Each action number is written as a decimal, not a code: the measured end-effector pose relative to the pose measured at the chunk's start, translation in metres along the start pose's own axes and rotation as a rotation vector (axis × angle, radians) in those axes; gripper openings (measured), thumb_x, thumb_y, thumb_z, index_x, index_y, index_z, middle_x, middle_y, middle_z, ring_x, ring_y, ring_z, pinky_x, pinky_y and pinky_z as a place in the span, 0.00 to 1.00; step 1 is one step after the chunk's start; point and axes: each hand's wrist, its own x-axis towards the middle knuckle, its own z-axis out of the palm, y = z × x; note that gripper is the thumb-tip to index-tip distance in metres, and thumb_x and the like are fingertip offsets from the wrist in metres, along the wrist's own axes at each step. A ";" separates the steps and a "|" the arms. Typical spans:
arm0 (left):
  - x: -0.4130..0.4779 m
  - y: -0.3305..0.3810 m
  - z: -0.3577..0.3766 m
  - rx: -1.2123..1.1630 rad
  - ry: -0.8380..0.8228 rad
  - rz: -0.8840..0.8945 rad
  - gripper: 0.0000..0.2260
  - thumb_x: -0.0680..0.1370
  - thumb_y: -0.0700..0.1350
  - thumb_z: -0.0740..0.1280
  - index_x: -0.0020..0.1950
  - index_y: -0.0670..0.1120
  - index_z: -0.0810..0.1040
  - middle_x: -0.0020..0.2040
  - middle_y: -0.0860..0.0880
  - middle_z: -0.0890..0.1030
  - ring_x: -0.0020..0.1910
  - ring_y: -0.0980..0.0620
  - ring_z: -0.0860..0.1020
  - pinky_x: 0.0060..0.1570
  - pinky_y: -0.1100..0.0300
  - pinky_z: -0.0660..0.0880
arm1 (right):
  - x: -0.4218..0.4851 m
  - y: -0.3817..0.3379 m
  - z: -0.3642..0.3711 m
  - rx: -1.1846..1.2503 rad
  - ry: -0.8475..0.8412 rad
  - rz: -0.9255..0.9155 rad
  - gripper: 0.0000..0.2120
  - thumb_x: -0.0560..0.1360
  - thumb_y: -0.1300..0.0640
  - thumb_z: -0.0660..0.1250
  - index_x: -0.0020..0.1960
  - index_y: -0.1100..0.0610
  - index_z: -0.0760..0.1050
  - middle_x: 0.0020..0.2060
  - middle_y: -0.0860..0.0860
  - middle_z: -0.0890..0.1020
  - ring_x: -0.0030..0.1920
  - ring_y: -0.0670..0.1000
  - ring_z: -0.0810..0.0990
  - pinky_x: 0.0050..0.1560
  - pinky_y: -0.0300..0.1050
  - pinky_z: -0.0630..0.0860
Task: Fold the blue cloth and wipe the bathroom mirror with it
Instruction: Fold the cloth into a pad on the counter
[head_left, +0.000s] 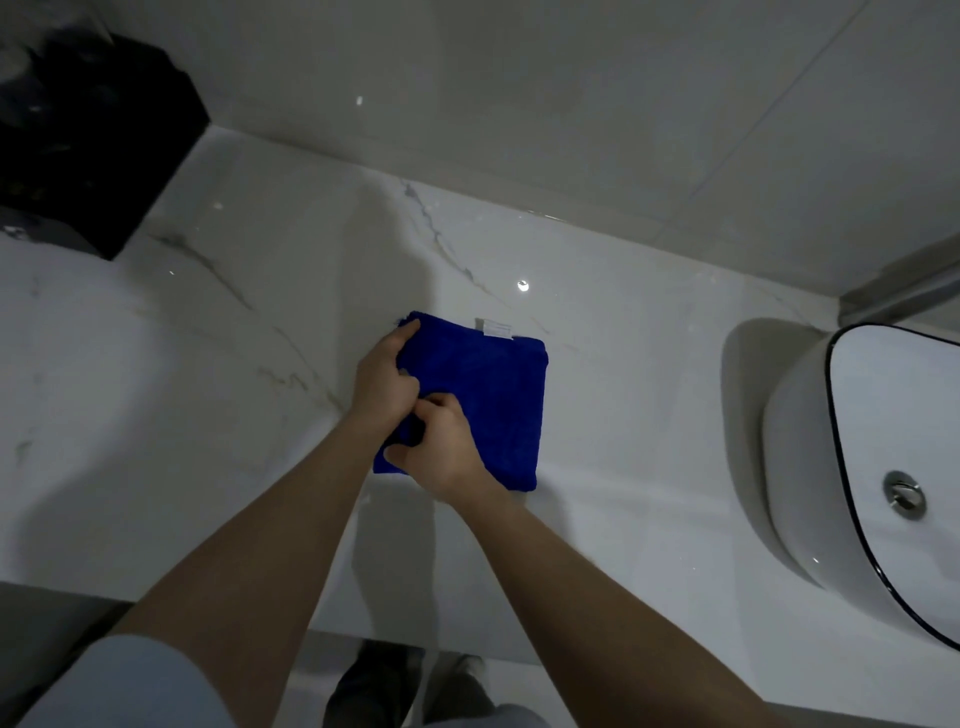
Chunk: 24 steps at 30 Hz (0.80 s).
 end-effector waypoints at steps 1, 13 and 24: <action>0.000 -0.001 -0.001 0.010 0.008 -0.004 0.31 0.72 0.26 0.52 0.73 0.47 0.63 0.73 0.47 0.65 0.70 0.50 0.65 0.64 0.67 0.60 | 0.002 -0.001 0.000 0.016 -0.005 0.002 0.15 0.70 0.64 0.70 0.56 0.64 0.74 0.60 0.57 0.69 0.52 0.48 0.70 0.50 0.29 0.63; -0.013 -0.004 -0.002 0.208 0.065 -0.012 0.23 0.75 0.30 0.56 0.70 0.42 0.67 0.68 0.42 0.63 0.61 0.46 0.69 0.57 0.67 0.63 | 0.007 0.027 -0.045 -0.034 0.454 0.170 0.18 0.74 0.62 0.60 0.64 0.57 0.72 0.63 0.54 0.71 0.57 0.52 0.75 0.51 0.37 0.67; -0.024 -0.020 -0.010 0.219 -0.089 -0.081 0.24 0.78 0.45 0.62 0.73 0.48 0.60 0.68 0.40 0.62 0.64 0.45 0.67 0.59 0.62 0.64 | 0.005 0.057 -0.061 -0.007 0.246 0.223 0.29 0.75 0.58 0.65 0.73 0.48 0.58 0.69 0.56 0.56 0.66 0.58 0.64 0.68 0.47 0.64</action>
